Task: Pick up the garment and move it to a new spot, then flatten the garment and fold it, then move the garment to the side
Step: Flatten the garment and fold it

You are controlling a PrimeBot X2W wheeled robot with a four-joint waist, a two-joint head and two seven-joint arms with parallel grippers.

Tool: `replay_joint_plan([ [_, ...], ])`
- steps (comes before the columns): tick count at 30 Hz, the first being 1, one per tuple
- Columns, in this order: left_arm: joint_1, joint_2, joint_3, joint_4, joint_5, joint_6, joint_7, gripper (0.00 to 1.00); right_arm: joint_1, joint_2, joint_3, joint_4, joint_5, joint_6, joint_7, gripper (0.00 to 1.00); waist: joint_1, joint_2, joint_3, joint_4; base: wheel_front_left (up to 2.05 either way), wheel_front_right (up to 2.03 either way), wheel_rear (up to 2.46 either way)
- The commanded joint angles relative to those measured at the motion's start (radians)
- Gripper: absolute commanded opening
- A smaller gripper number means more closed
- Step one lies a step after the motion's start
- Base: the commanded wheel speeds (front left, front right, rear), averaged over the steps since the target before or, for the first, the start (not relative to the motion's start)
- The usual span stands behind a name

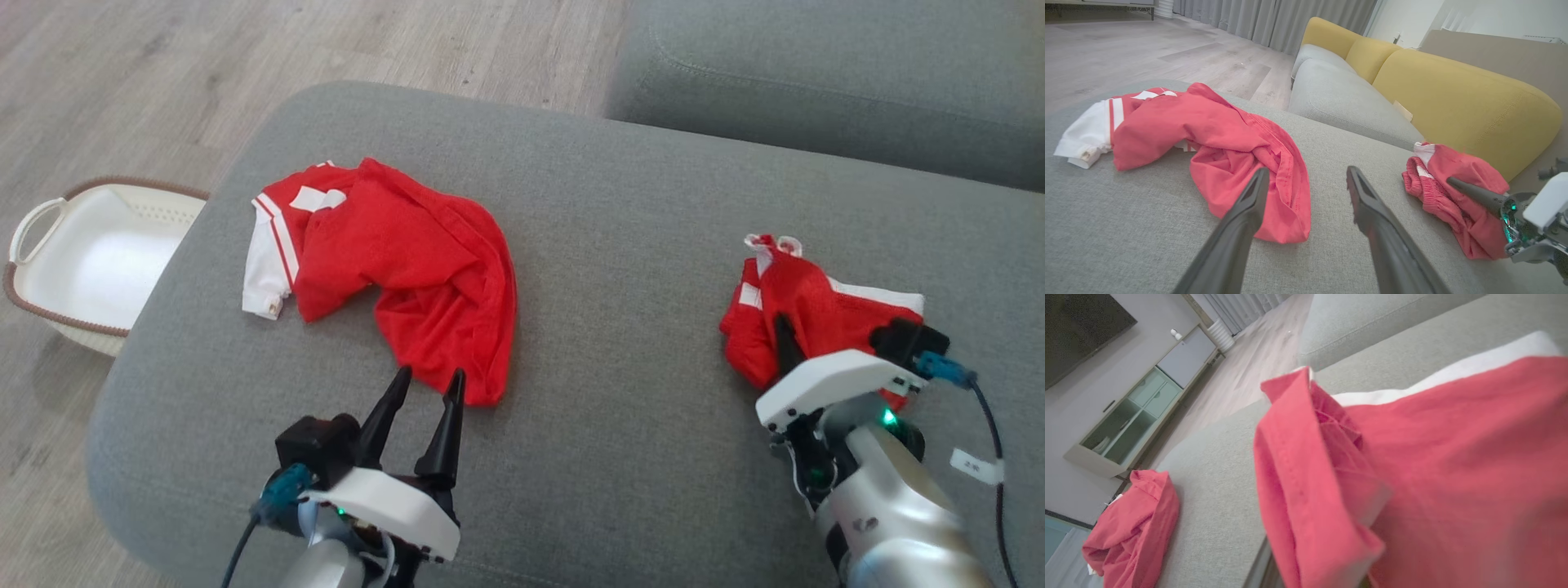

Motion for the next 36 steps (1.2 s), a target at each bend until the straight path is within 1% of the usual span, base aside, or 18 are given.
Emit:
replay_joint_plan([
  [1,-0.034,0.002,0.034,-0.036,0.002,0.002,-0.009,1.0,-0.04,0.01,0.028,-0.039,-0.006,-0.001,-0.01,0.0,0.0,0.0,0.003,0.0,0.0,0.0,0.0],
  [9,-0.038,0.002,0.026,-0.037,-0.002,0.003,-0.009,1.0,-0.038,0.01,0.067,-0.026,-0.056,-0.001,-0.018,0.0,0.0,0.0,0.014,0.008,0.0,0.0,0.0],
  [10,-0.038,0.002,0.027,-0.036,-0.002,0.003,-0.009,1.0,-0.036,0.01,0.074,-0.025,-0.063,-0.001,-0.018,0.27,0.0,0.0,0.013,0.008,0.0,0.0,0.0],
  [11,-0.037,0.002,0.027,-0.036,-0.003,0.004,-0.009,1.0,-0.034,0.009,0.08,-0.023,-0.073,-0.001,-0.02,1.0,0.0,0.0,0.012,0.009,0.0,0.0,0.0],
  [16,-0.032,0.002,0.027,-0.033,-0.005,0.005,-0.009,1.0,-0.022,0.008,0.117,-0.033,-0.098,-0.001,-0.024,1.0,0.0,0.0,0.003,0.006,0.0,0.0,0.0],
  [19,-0.031,0.002,0.026,-0.032,-0.007,0.006,-0.009,1.0,-0.009,0.009,0.162,-0.058,-0.11,-0.001,-0.013,1.0,0.0,0.0,-0.003,0.001,0.0,0.0,0.0],
  [24,-0.03,0.002,0.025,-0.034,-0.009,0.006,-0.009,1.0,0.016,0.009,0.237,-0.085,-0.102,-0.001,0.064,1.0,0.0,0.0,-0.003,-0.005,0.0,0.0,0.0],
  [30,-0.027,0.002,0.029,-0.035,-0.01,0.008,-0.009,1.0,0.051,0.002,0.321,-0.132,-0.053,-0.001,0.188,1.0,0.0,0.0,-0.007,-0.024,0.0,0.0,0.0],
  [33,-0.022,0.002,0.035,-0.036,-0.009,0.01,-0.009,1.0,0.057,-0.012,0.335,-0.168,-0.031,-0.001,0.199,1.0,0.0,0.0,-0.013,-0.046,0.0,0.0,0.0],
  [36,-0.022,0.002,0.039,-0.038,-0.006,0.008,-0.009,1.0,0.06,-0.032,0.336,-0.212,-0.018,-0.001,0.181,1.0,0.0,0.0,-0.019,-0.07,0.0,0.0,0.0],
])
